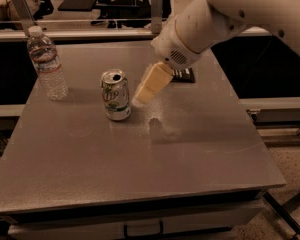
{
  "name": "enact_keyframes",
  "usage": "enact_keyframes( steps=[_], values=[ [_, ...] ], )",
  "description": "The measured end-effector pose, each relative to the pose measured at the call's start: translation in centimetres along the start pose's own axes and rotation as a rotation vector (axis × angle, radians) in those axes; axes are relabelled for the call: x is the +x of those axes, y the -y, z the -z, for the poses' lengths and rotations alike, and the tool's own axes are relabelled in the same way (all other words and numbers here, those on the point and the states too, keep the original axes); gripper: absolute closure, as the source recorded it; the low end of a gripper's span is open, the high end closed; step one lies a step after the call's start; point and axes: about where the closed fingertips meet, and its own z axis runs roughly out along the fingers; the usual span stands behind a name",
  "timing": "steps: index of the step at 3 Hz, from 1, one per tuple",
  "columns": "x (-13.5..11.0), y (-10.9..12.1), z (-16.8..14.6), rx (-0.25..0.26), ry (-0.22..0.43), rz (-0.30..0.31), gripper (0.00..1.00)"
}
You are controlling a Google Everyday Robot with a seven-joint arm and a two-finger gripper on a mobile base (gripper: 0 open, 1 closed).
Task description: Knock 7up can over
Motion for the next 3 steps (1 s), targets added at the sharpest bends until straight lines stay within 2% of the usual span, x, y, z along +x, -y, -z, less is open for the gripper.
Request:
enact_keyframes(
  steps=[1, 3],
  values=[
    [-1.9, -0.3, -2.4, -0.022, 0.042, -0.004, 0.00],
    [-4.3, -2.3, -5.8, -0.075, 0.073, 0.037, 0.00]
  ],
)
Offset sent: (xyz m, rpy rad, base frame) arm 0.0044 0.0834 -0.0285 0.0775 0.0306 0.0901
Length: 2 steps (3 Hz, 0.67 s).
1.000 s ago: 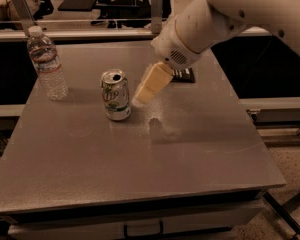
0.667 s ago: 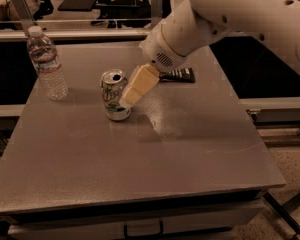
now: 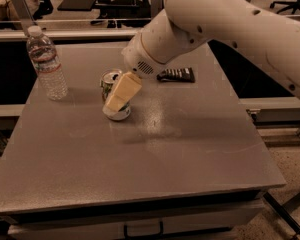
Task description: Knock 7up can over
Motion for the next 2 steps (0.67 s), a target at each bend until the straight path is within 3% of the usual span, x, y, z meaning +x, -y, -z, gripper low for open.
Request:
enact_keyframes(
  steps=[1, 2],
  values=[
    [-0.49, -0.83, -0.95, -0.027, 0.005, 0.020, 0.15],
    [-0.54, -1.26, -1.31, -0.042, 0.009, 0.029, 0.38]
  ],
)
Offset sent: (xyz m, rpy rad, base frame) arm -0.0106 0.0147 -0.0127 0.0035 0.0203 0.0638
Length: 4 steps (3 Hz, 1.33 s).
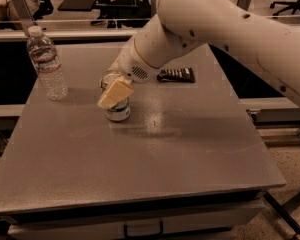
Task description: Knock 7up can over
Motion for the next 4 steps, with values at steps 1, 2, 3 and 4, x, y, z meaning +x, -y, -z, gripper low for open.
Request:
enact_keyframes(
  steps=[1, 2, 3, 4],
  values=[
    [0.0, -0.1, 0.0, -0.009, 0.000, 0.005, 0.61],
    [-0.7, 1.1, 3.1, -0.034, -0.068, 0.042, 0.93],
    [-0.8, 1.8, 6.1, -0.049, -0.164, 0.085, 1.00],
    [0.0, 2.1, 7.4, -0.093, -0.304, 0.161, 1.00]
  ],
)
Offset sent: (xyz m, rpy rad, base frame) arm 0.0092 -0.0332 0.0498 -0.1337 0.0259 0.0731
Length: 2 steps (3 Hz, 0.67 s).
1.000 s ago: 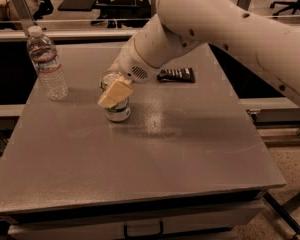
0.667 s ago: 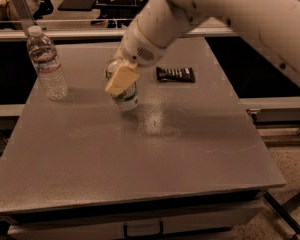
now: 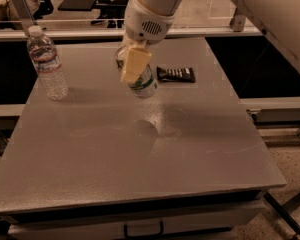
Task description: Knock 7up can over
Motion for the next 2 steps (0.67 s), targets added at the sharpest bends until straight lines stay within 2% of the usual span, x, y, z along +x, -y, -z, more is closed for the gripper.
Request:
enact_keyframes(
  steps=[1, 2],
  values=[
    [1.1, 0.2, -0.7, -0.060, -0.103, 0.052, 1.00],
    [2.0, 1.1, -2.7, -0.105, -0.215, 0.099, 0.79]
  ],
)
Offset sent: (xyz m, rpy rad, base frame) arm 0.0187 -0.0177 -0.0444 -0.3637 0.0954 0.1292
